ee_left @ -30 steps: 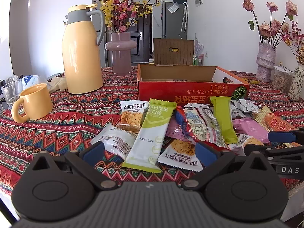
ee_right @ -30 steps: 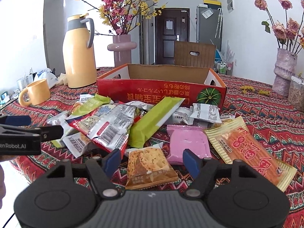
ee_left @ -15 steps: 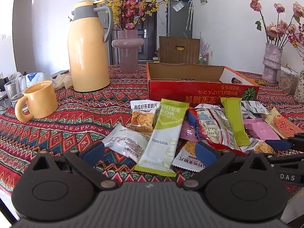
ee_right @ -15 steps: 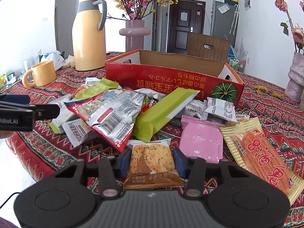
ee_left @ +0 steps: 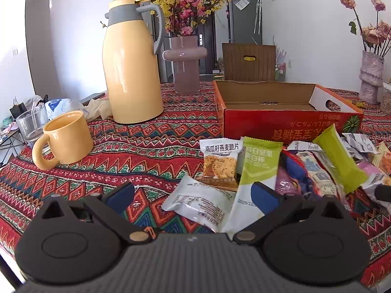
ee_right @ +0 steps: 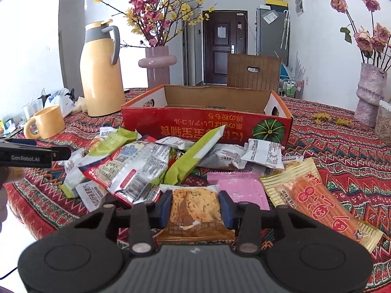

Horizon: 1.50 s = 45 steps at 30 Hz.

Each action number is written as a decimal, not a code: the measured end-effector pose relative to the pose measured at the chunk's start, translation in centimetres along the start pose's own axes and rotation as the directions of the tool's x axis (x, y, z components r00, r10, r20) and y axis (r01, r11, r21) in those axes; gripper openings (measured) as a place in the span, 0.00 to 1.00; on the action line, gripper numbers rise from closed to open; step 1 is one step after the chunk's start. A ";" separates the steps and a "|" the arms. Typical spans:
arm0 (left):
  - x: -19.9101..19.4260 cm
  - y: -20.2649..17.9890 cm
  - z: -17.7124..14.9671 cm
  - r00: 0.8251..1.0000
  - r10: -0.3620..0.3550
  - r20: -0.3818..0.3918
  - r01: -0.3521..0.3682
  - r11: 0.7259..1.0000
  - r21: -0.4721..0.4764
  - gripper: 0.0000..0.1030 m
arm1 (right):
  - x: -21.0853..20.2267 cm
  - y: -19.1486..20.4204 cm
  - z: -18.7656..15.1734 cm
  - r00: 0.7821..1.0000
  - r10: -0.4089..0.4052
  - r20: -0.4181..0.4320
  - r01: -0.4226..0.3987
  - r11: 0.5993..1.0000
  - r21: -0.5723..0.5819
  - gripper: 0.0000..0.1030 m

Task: Organize snacks
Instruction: 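Grasp the green-and-white snack bar with the left gripper while the right grasps a cracker packet, then carry both packets over the open box and release them inside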

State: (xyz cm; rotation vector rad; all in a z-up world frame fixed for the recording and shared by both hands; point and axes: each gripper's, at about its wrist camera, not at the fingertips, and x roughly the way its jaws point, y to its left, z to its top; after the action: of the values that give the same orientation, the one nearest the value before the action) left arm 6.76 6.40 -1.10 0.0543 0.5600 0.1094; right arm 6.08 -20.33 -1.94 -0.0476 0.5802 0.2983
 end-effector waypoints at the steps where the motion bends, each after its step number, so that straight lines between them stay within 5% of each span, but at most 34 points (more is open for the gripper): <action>1: 0.4 0.2 0.1 1.000 0.008 -0.007 -0.008 1.000 0.001 1.00 | -0.1 -0.2 0.1 1.000 -0.001 0.006 0.001 1.000 0.007 0.38; 22: 3.2 -3.6 0.8 0.992 -0.098 -0.085 0.103 0.993 0.052 0.99 | -0.5 -3.0 1.2 0.995 -0.077 0.063 0.073 0.995 0.070 0.38; 27: 3.9 -4.5 0.7 0.987 -0.119 -0.107 0.128 0.989 0.077 0.82 | 0.0 -3.3 1.4 0.996 -0.075 0.058 0.071 0.996 0.062 0.38; 33: 4.5 -5.1 0.6 0.976 -0.169 -0.137 0.182 0.979 0.091 0.43 | 0.4 -3.6 1.5 0.996 -0.075 0.050 0.072 0.995 0.062 0.38; 45: 3.7 -4.7 0.7 0.977 -0.185 -0.107 0.193 0.979 0.070 0.36 | 0.3 -4.0 2.2 0.995 -0.075 0.068 0.071 0.995 0.063 0.38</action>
State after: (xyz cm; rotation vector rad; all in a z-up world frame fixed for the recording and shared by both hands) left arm 10.68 2.11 -2.82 0.0739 0.6663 -0.0968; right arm 8.63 -23.79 -0.42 -0.0003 0.5164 0.2101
